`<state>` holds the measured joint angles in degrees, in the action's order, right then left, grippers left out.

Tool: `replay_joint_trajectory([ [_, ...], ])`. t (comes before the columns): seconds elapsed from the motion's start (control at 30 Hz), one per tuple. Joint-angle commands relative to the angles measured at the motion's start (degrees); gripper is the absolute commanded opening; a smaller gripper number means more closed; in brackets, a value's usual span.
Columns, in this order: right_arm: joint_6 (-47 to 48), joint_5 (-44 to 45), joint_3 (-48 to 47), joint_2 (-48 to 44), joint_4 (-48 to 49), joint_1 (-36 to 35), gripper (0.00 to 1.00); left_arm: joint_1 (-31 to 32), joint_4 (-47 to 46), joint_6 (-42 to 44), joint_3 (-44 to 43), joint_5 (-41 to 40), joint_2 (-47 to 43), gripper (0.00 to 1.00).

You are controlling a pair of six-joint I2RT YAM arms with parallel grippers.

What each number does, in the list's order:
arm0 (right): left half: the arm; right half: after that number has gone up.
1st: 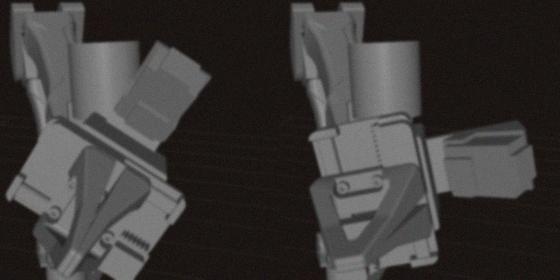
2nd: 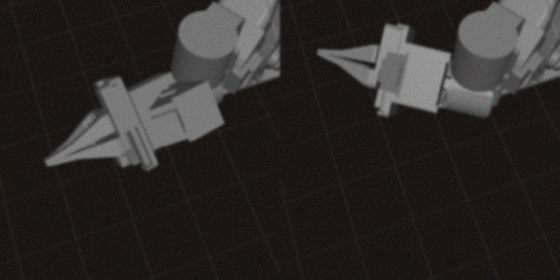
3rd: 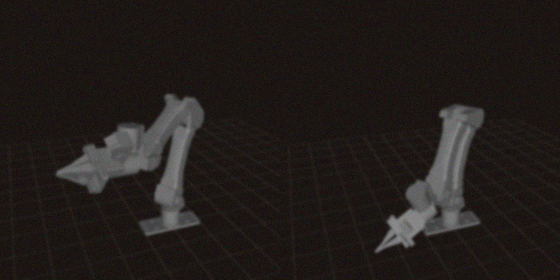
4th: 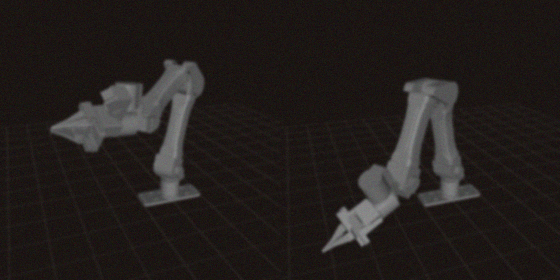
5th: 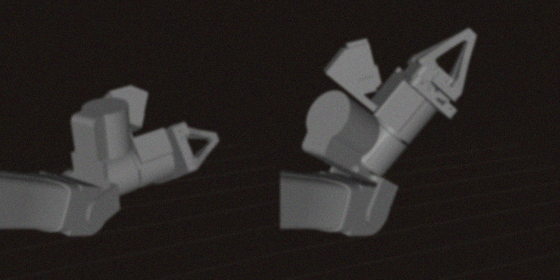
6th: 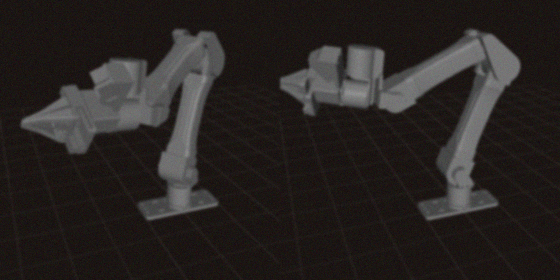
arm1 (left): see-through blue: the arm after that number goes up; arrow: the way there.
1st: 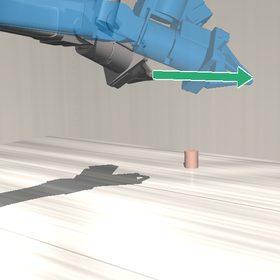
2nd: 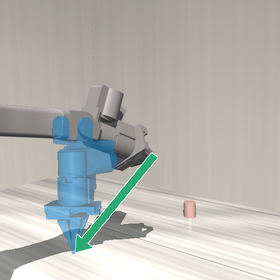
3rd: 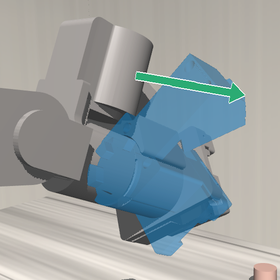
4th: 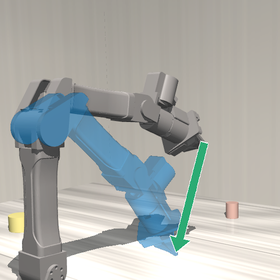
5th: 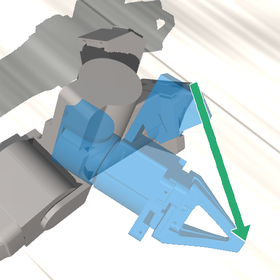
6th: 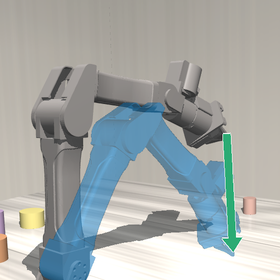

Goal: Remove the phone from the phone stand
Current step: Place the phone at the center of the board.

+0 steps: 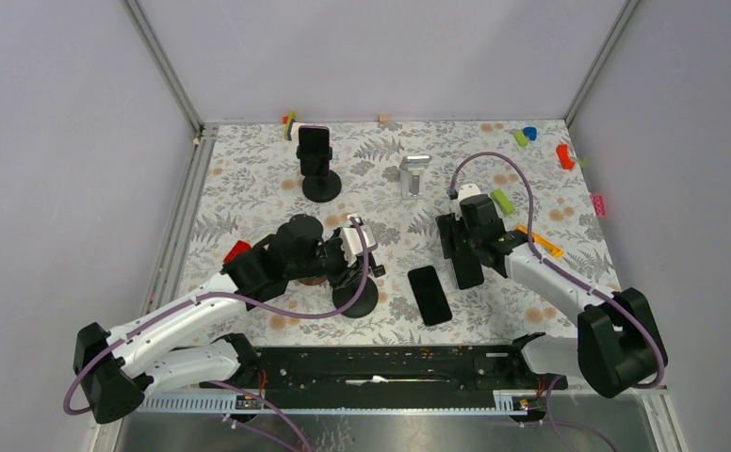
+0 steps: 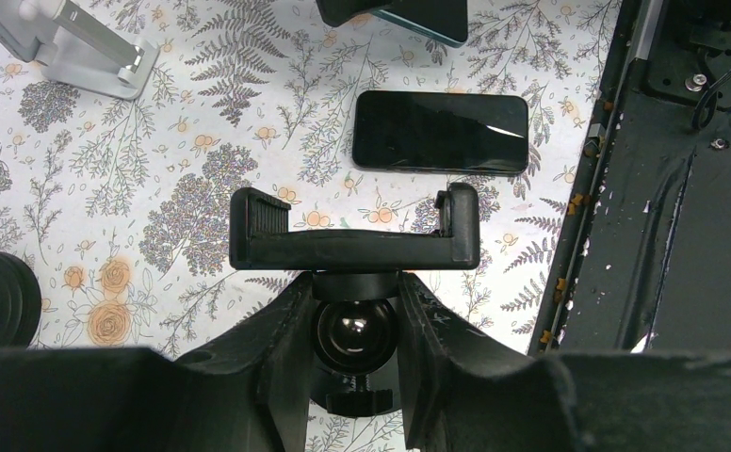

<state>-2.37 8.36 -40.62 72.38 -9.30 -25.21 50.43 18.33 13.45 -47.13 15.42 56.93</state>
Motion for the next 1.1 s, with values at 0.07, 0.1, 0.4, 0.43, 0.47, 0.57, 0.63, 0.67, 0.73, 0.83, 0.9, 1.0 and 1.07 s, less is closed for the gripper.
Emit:
replay_joint_trajectory([
  [0.07, 0.3, 1.7, -2.1, 1.4, 5.9, 1.1, 0.11, -0.1, -6.2, 0.5, -1.7, -0.9, -1.5, 0.0],
  [0.1, -0.3, 1.5, -2.8, 1.7, 5.1, 1.1, 0.11, -0.1, -6.0, 0.5, -1.9, -0.7, -1.3, 0.0],
  [0.4, -12.8, 2.1, -4.6, 4.0, -1.0, 1.1, 0.07, -0.1, -5.9, 0.4, -2.2, -0.7, -0.5, 0.0],
  [0.43, -12.9, 3.0, -4.9, 4.7, -1.7, 1.1, 0.07, -0.2, -5.8, 0.3, -2.2, -0.6, -0.5, 0.0],
  [0.47, -13.4, 4.7, -5.3, 5.4, -2.8, 1.1, 0.07, -0.2, -5.8, 0.3, -2.2, -0.6, -0.4, 0.0],
  [0.57, -14.6, 12.0, -7.9, 8.1, -8.0, 1.1, 0.06, -0.1, -5.8, 0.3, -2.3, -0.6, -0.2, 0.0],
  [0.63, -13.9, 13.2, -9.4, 9.5, -10.0, 1.1, 0.07, -0.1, -5.9, 0.3, -2.3, -0.7, -0.1, 0.0],
  [0.67, -13.4, 13.1, -10.0, 9.9, -10.5, 1.1, 0.09, -0.1, -5.9, 0.3, -2.3, -0.7, 0.1, 0.0],
  [0.73, -12.8, 12.6, -10.6, 10.6, -10.7, 1.1, 0.12, -0.1, -5.8, 0.3, -2.4, -0.6, 0.3, 0.0],
  [0.83, -13.1, 10.5, -11.2, 11.8, -10.9, 1.1, 0.18, -0.1, -5.7, 0.3, -2.5, -1.1, 0.5, 0.0],
  [0.9, -14.4, 9.4, -10.8, 12.2, -11.2, 1.1, 0.22, -0.1, -5.8, 0.2, -2.5, -1.5, 0.6, 0.0],
  [1.0, -17.0, 8.3, -9.0, 11.8, -10.0, 1.1, 0.26, -0.1, -6.4, -0.5, -2.4, -2.7, 0.8, 0.0],
  [1.07, -18.2, 8.7, -7.2, 10.6, -8.6, 1.1, 0.27, -0.2, -6.6, -0.8, -2.6, -3.1, 1.3, 0.0],
])
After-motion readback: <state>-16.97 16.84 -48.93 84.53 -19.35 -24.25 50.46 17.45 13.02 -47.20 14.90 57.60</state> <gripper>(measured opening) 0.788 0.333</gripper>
